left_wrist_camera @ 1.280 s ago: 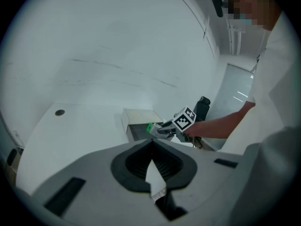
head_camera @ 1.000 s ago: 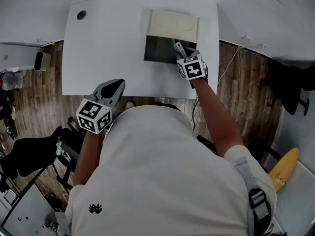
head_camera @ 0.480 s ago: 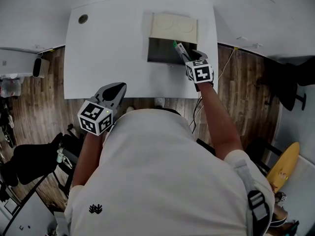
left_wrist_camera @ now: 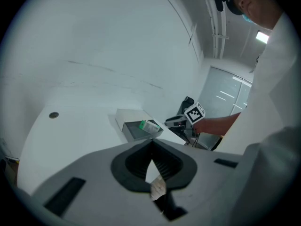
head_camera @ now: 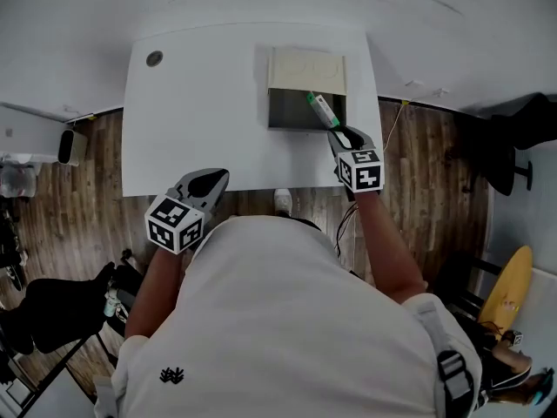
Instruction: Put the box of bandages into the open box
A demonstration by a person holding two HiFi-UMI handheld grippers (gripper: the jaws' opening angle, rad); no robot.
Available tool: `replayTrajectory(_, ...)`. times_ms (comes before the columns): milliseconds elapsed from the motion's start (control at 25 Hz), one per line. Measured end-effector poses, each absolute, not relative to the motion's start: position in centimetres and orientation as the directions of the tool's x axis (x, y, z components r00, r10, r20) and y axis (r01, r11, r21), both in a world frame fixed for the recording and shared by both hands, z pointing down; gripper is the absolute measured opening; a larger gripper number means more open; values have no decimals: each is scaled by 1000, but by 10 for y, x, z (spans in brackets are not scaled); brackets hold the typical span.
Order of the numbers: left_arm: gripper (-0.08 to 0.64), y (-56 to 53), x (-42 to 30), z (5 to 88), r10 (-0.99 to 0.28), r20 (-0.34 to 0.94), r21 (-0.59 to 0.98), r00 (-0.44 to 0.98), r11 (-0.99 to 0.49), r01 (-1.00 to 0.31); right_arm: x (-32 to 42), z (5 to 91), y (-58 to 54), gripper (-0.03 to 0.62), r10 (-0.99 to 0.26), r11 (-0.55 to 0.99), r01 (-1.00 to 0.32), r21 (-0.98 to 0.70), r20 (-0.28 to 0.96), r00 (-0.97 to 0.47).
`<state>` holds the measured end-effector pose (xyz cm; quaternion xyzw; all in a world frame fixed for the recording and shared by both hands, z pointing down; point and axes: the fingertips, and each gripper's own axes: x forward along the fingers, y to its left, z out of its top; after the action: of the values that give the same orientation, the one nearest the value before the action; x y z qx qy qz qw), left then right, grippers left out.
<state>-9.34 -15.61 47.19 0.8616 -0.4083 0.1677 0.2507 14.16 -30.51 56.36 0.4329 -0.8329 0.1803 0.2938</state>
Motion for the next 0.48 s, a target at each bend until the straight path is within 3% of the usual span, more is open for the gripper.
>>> replayTrajectory(200,6,-147,-95,467,-595,471,304,652,-584,-752,133,544,-263,37,-625,553,-829,-87,615,-481)
replayTrajectory(480,6,-128,-108,465,-568,462,308,681,-617,-724,98,528,-211,11,-605,581,-805,-122,596,-527)
